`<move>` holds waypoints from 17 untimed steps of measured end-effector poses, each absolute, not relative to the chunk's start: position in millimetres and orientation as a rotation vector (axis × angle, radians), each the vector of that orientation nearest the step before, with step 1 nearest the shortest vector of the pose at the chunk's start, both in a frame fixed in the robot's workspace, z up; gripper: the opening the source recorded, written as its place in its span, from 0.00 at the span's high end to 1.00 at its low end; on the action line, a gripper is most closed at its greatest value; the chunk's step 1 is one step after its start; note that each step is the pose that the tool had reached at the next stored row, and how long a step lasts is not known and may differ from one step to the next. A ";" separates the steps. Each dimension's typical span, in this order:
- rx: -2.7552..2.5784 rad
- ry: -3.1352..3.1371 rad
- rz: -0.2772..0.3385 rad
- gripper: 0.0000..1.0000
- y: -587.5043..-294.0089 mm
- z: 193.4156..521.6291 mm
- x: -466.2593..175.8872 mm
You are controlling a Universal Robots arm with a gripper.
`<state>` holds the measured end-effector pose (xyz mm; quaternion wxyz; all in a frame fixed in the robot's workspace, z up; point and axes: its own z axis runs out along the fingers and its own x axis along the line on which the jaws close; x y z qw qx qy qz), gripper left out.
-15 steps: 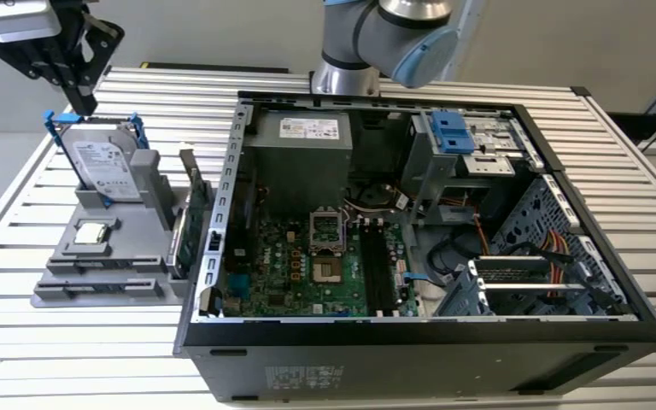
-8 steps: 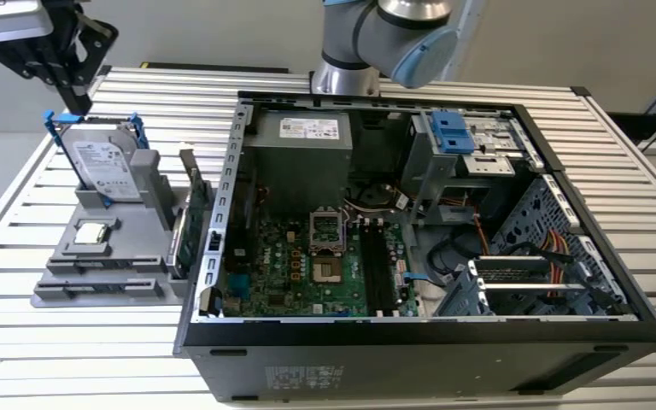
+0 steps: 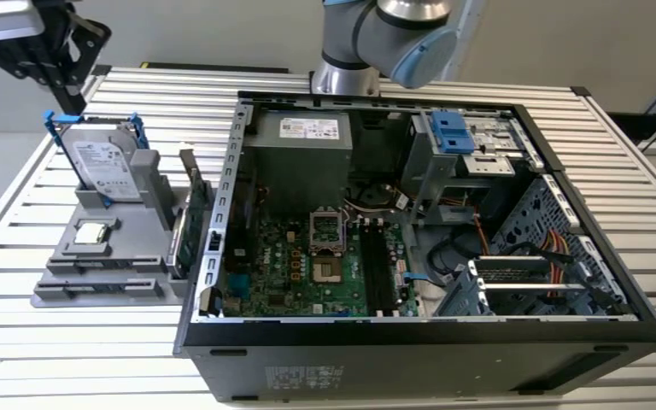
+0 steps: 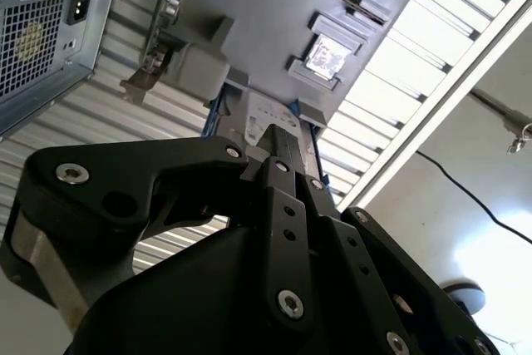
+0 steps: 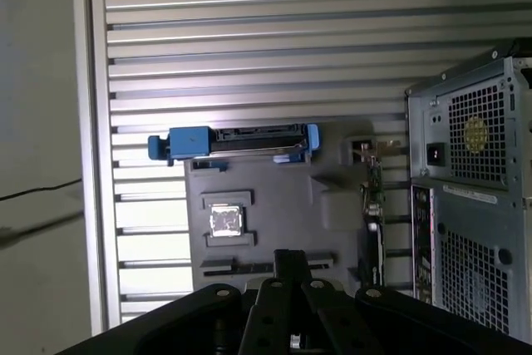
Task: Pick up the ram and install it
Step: 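Reach for the ram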
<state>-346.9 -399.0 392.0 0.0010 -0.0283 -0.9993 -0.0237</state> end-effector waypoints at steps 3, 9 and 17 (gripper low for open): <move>-0.072 -3.138 -0.074 1.00 -399.0 391.9 -348.8; -0.050 -3.138 -0.074 1.00 -399.1 391.6 -351.5; -0.043 -3.138 -0.074 1.00 -399.0 391.2 -352.4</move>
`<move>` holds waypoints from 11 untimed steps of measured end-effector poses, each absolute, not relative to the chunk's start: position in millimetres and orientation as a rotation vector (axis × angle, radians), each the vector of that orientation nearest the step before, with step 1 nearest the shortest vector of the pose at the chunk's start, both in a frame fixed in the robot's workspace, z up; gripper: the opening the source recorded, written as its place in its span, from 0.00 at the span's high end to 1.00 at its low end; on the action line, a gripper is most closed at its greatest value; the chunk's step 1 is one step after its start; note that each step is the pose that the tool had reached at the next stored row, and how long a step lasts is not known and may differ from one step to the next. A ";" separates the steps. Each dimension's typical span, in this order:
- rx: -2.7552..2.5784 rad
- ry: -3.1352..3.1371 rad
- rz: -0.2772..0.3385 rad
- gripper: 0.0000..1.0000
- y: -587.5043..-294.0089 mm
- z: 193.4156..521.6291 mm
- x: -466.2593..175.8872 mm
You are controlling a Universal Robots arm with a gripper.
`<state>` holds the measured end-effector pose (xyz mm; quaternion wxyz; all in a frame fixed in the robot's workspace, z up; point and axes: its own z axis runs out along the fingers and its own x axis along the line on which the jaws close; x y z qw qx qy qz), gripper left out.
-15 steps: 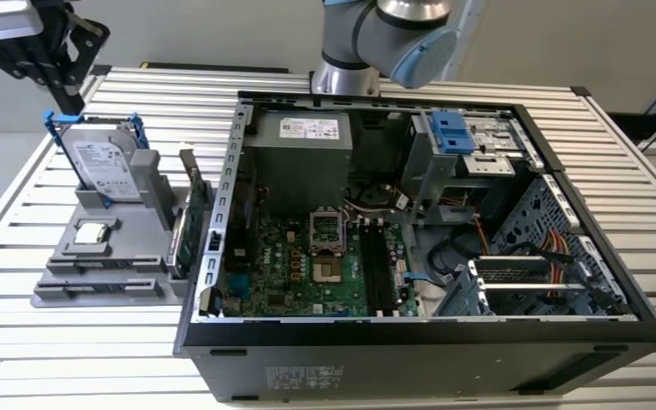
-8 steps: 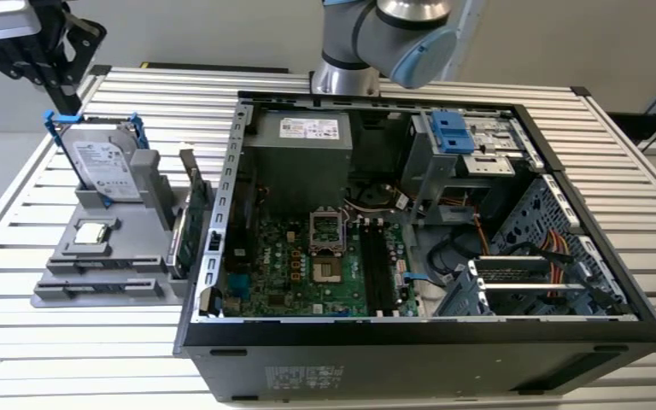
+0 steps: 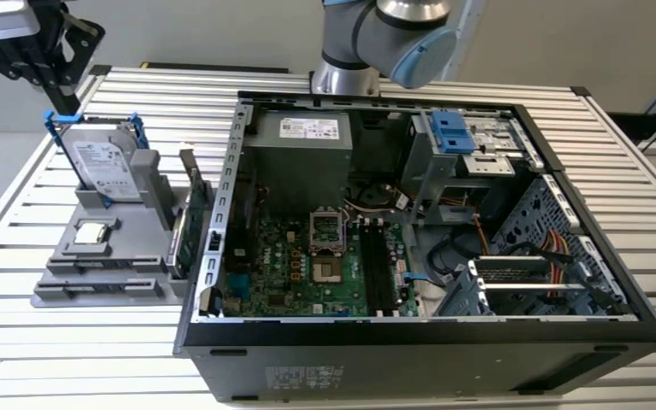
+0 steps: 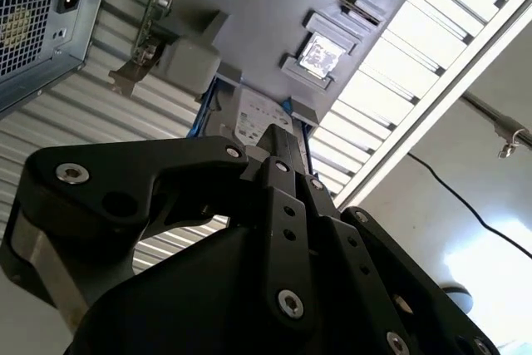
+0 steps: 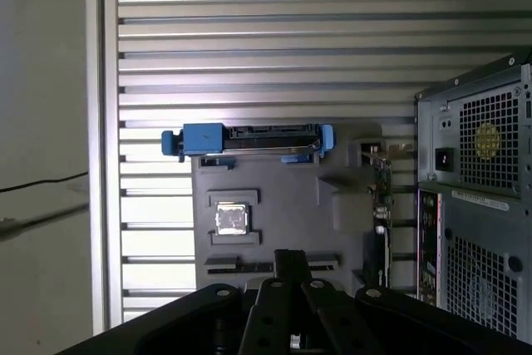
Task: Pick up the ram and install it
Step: 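Reach for the ram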
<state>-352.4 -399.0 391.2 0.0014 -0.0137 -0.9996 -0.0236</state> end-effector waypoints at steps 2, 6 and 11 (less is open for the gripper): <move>-0.043 -3.138 -0.074 1.00 -399.4 391.1 -352.5; -0.043 -3.138 -0.074 1.00 -402.1 391.0 -352.6; -0.043 -3.138 -0.074 1.00 -406.5 390.7 -352.8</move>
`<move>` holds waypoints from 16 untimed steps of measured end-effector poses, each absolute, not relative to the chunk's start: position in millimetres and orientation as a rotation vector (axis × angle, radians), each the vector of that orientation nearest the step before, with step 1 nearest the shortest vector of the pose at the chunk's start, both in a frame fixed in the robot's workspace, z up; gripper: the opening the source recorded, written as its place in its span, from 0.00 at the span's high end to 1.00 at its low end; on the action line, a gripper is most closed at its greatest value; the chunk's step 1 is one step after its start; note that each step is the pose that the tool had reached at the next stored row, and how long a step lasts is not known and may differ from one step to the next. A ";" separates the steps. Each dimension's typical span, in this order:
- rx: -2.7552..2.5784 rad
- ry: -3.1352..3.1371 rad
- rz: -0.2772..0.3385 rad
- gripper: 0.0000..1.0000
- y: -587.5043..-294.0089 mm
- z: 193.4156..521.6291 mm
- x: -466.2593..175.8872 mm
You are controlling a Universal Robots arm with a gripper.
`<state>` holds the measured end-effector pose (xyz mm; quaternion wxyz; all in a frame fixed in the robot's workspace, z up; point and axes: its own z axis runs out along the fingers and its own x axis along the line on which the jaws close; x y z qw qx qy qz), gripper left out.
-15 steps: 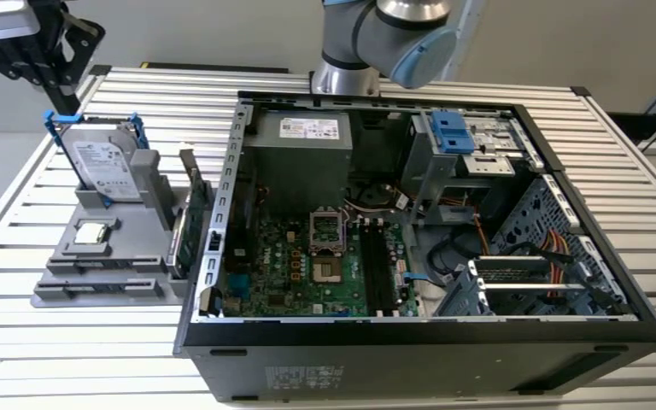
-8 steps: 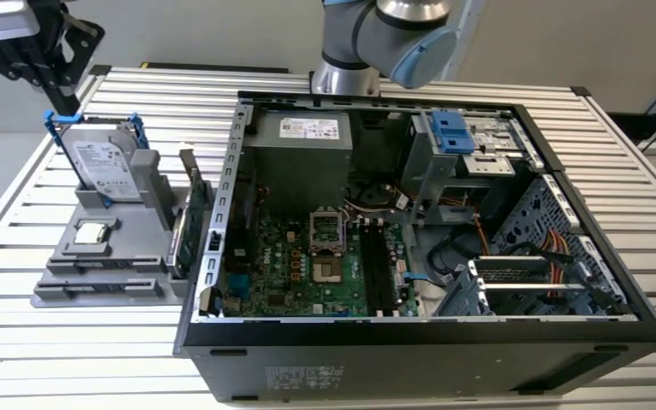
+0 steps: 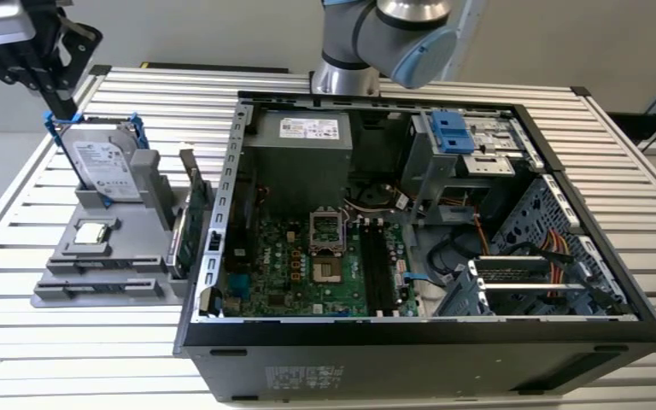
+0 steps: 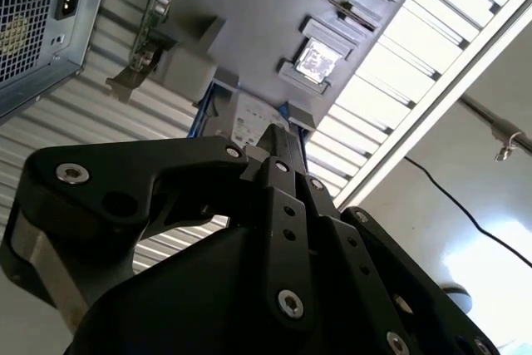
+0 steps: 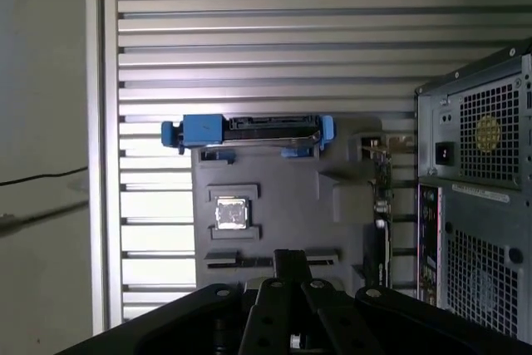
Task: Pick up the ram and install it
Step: 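Reach for the ram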
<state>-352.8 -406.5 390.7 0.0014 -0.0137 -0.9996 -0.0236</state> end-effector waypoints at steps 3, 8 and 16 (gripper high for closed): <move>-0.043 -3.138 -0.074 1.00 -409.4 390.6 -353.0; -0.043 -3.138 -0.074 1.00 -413.1 390.3 -353.3; -0.043 -3.138 -0.074 1.00 -418.3 389.7 -354.1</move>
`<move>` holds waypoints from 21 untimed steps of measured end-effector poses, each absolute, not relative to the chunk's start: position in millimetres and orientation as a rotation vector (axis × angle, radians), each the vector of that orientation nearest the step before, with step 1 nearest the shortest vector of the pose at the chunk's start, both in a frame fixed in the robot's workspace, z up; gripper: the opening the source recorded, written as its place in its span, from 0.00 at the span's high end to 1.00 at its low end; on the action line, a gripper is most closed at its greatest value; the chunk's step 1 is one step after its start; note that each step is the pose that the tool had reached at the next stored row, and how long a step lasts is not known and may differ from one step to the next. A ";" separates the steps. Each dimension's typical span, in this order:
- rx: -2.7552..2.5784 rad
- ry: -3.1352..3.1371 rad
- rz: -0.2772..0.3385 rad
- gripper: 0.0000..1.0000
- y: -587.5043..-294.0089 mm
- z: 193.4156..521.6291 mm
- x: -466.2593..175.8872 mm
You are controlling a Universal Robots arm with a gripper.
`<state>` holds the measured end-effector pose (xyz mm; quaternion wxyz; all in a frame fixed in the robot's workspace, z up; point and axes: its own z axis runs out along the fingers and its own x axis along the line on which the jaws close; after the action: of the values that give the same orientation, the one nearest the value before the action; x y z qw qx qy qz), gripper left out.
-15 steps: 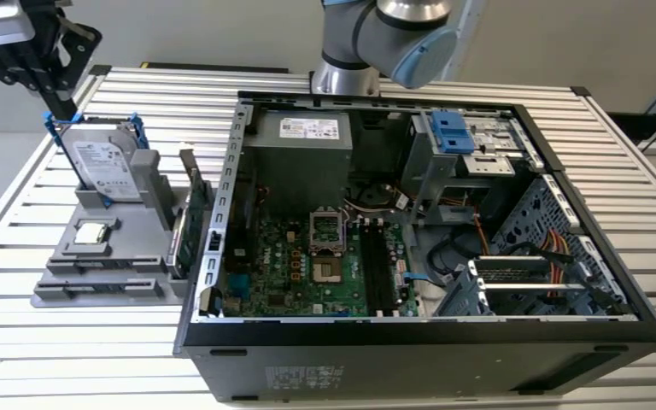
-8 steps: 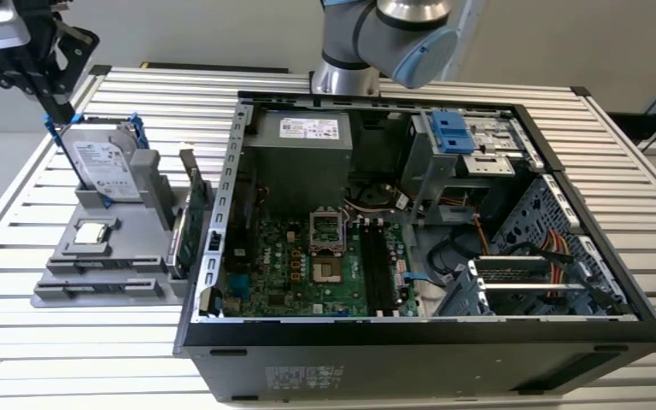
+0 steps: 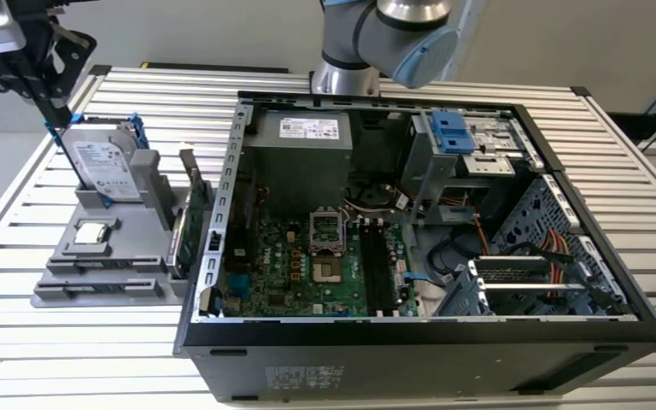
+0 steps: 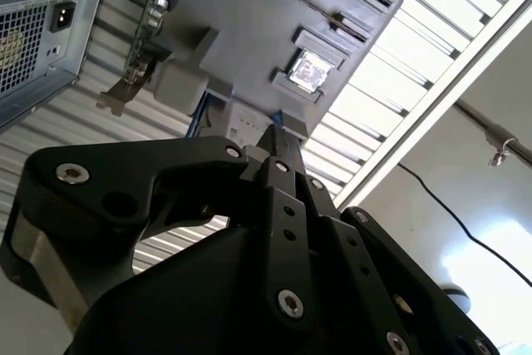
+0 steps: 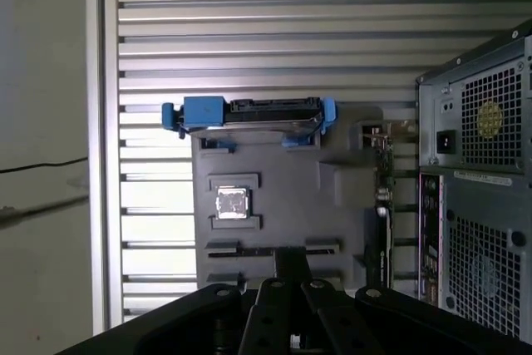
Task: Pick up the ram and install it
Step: 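Reach for the ram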
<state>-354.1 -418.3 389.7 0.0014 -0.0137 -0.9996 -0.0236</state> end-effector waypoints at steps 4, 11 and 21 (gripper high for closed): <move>-0.043 -3.138 -0.074 1.00 -420.9 389.3 -354.9; -0.043 -3.138 -0.074 1.00 -425.2 388.5 -356.1; -0.042 -3.135 -0.074 1.00 -430.3 386.9 -356.2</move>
<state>-356.2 -430.3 386.9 0.0029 -0.0135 -0.9996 -0.0236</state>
